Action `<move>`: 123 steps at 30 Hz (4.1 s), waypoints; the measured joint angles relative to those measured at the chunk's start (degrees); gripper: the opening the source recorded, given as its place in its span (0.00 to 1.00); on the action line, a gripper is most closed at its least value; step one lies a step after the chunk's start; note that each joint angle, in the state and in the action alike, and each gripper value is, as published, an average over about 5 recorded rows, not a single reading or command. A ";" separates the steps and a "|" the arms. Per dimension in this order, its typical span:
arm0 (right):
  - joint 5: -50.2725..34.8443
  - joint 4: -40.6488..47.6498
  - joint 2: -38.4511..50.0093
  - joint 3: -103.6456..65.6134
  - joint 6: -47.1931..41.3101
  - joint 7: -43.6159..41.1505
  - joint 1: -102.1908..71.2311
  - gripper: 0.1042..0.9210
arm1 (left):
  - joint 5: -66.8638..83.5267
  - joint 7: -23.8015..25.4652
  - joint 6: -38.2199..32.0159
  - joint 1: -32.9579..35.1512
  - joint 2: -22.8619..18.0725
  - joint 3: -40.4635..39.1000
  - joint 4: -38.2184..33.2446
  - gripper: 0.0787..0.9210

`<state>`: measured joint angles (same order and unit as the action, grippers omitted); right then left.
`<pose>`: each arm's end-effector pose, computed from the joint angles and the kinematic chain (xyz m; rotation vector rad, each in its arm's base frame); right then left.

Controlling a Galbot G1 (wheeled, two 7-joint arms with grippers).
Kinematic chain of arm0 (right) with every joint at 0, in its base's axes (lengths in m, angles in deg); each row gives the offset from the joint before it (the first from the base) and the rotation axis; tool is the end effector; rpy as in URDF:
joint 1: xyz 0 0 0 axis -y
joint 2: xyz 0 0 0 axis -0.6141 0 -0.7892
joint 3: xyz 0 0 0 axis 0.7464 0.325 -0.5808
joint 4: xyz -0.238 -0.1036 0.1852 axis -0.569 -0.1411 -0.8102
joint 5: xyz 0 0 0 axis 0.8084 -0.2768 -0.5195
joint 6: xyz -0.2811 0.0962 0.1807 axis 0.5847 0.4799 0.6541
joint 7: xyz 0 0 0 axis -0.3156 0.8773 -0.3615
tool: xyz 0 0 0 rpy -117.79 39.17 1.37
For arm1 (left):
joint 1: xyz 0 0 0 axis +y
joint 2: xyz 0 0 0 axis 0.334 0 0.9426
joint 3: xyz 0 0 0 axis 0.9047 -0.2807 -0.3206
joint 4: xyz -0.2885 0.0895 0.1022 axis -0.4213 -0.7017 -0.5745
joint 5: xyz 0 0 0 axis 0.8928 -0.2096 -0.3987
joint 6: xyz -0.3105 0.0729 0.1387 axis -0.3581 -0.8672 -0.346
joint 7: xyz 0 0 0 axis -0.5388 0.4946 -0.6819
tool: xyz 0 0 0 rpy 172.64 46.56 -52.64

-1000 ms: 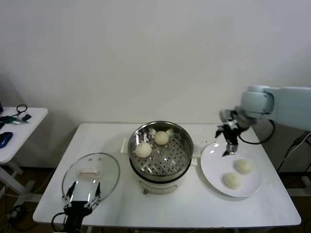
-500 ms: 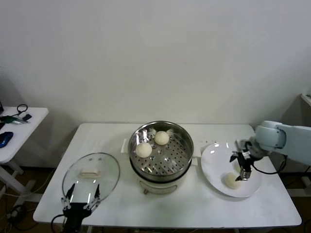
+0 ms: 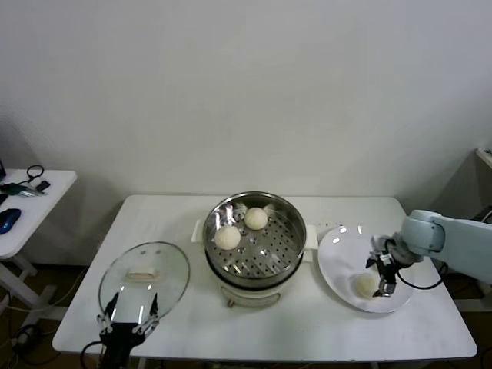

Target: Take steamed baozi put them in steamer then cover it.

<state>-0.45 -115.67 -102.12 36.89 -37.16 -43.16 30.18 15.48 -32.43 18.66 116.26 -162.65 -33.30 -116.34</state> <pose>0.4275 -0.1676 -0.2218 1.1510 -1.3669 1.1625 0.1076 0.0520 -0.2990 0.1040 -2.8907 -0.1965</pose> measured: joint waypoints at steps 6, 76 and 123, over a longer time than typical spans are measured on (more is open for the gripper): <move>0.41 0.89 -0.48 -2.01 -0.02 -0.05 -2.31 0.81 | -0.21 -0.06 0.00 -0.10 -0.08 -0.01 -0.03 0.88; 27.01 -12.29 -37.23 3.00 32.09 -5.45 18.25 0.73 | -1.56 -0.50 -0.37 0.52 -0.85 -0.12 -0.33 0.88; 7.71 11.21 -1.70 -2.45 14.33 -10.92 7.09 0.88 | -1.94 -0.26 -1.06 -0.13 -0.90 -1.04 0.25 0.88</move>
<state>7.26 -104.46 -103.82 34.44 -22.82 -54.09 37.27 13.54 -32.68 17.60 116.13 -163.56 -34.34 -116.09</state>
